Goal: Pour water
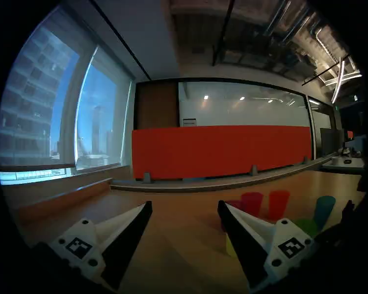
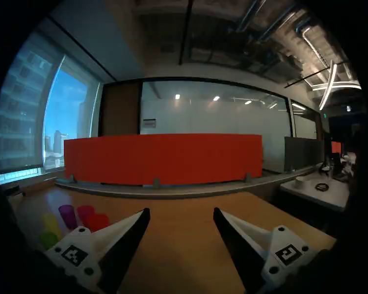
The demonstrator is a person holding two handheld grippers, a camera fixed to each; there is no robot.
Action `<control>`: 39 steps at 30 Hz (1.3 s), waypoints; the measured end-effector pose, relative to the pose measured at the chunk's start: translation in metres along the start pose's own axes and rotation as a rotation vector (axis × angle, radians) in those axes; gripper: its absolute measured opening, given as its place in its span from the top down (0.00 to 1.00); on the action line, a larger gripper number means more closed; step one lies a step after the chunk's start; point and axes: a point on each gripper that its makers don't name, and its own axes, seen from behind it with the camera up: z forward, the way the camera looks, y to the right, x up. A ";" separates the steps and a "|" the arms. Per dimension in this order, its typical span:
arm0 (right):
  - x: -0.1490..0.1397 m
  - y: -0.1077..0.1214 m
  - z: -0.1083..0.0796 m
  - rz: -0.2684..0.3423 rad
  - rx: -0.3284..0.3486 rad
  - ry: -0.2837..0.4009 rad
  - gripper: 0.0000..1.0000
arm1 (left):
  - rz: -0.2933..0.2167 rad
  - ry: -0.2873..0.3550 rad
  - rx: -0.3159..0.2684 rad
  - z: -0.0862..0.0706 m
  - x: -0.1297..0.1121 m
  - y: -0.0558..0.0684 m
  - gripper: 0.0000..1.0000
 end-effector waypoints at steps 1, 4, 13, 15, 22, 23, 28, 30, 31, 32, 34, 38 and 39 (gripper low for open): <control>0.000 0.001 0.000 0.001 -0.002 -0.001 0.00 | -0.003 0.000 0.001 0.000 -0.001 -0.001 0.00; -0.002 0.003 -0.001 0.002 -0.008 -0.004 0.00 | -0.010 0.000 0.004 0.000 -0.003 -0.002 0.00; 0.002 0.004 -0.003 -0.002 -0.015 -0.003 0.00 | -0.015 -0.009 0.002 0.001 -0.010 -0.001 0.01; 0.002 0.005 -0.004 -0.002 -0.017 -0.002 0.00 | -0.015 -0.011 0.002 0.001 -0.011 -0.001 0.00; 0.005 0.006 -0.005 -0.001 -0.018 0.001 0.00 | -0.016 -0.020 0.003 0.003 -0.017 -0.004 0.01; 0.005 0.006 -0.005 -0.001 -0.019 0.002 0.00 | -0.016 -0.021 0.002 0.003 -0.017 -0.004 0.01; 0.007 0.006 -0.006 -0.002 -0.019 0.003 0.00 | -0.024 -0.023 0.000 0.004 -0.019 -0.004 0.01; 0.007 0.006 -0.006 -0.003 -0.019 0.002 0.00 | -0.029 -0.024 -0.002 0.005 -0.019 -0.004 0.01; 0.007 0.006 -0.006 -0.003 -0.019 0.003 0.00 | -0.031 -0.026 -0.002 0.005 -0.019 -0.004 0.01; 0.008 0.006 -0.006 -0.003 -0.019 0.004 0.00 | -0.032 -0.027 -0.003 0.005 -0.020 -0.004 0.01; 0.008 0.005 -0.006 -0.004 -0.018 0.005 0.00 | -0.034 -0.030 -0.004 0.006 -0.021 -0.004 0.01; 0.008 0.005 -0.006 -0.005 -0.016 0.004 0.00 | -0.033 -0.041 -0.011 0.006 -0.026 -0.001 0.01; 0.008 0.005 -0.006 -0.006 -0.016 0.004 0.00 | -0.032 -0.045 -0.014 0.006 -0.028 0.000 0.01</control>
